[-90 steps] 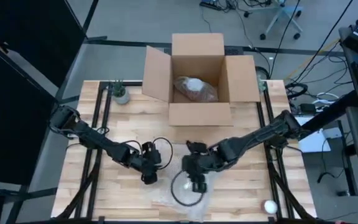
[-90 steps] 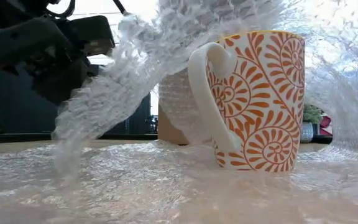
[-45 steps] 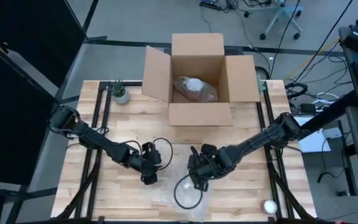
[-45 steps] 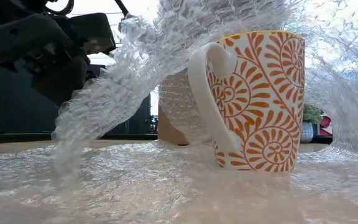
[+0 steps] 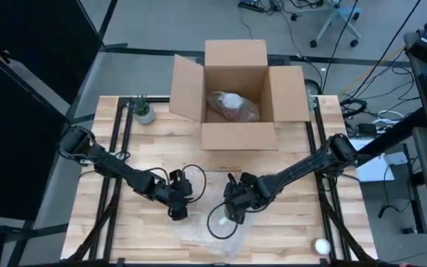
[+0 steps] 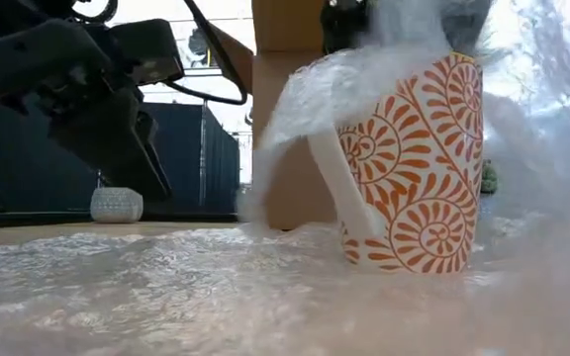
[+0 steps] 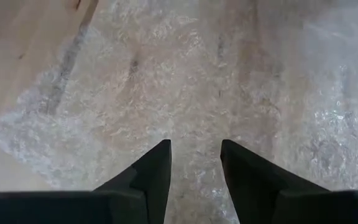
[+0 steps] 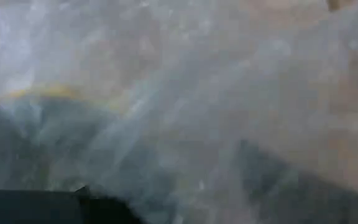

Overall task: Wrap mug
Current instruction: Wrap the orange patterned mug with the transparent bubble wrap

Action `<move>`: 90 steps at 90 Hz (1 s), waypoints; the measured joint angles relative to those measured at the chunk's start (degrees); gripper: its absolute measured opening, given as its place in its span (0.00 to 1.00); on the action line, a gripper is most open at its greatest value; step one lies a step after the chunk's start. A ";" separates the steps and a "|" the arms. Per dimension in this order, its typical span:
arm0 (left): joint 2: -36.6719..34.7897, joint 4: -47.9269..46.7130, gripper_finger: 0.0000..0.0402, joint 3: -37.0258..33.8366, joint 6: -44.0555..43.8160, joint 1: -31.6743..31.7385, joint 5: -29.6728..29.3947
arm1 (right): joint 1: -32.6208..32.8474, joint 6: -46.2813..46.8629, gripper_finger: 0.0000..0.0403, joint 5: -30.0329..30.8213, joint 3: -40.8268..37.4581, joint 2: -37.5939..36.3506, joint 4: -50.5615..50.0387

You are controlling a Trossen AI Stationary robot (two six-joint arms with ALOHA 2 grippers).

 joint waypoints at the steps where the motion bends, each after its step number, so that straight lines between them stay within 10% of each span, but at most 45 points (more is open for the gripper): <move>1: 0.00 0.00 0.32 0.00 0.00 0.00 0.01 | 0.00 0.03 0.48 0.00 -0.11 0.11 0.23; 32: -1.74 -16.13 0.32 7.02 -3.71 -0.83 1.78 | -0.39 -0.38 0.48 -2.75 -0.74 3.10 3.21; 55: -3.65 -31.77 0.32 5.75 -24.64 -1.88 0.47 | -0.35 -1.65 0.48 -2.43 -0.80 2.94 3.61; 90: -3.54 11.12 0.32 -12.04 -34.14 -5.07 6.86 | 0.09 -4.05 0.48 -1.85 -0.87 3.01 4.81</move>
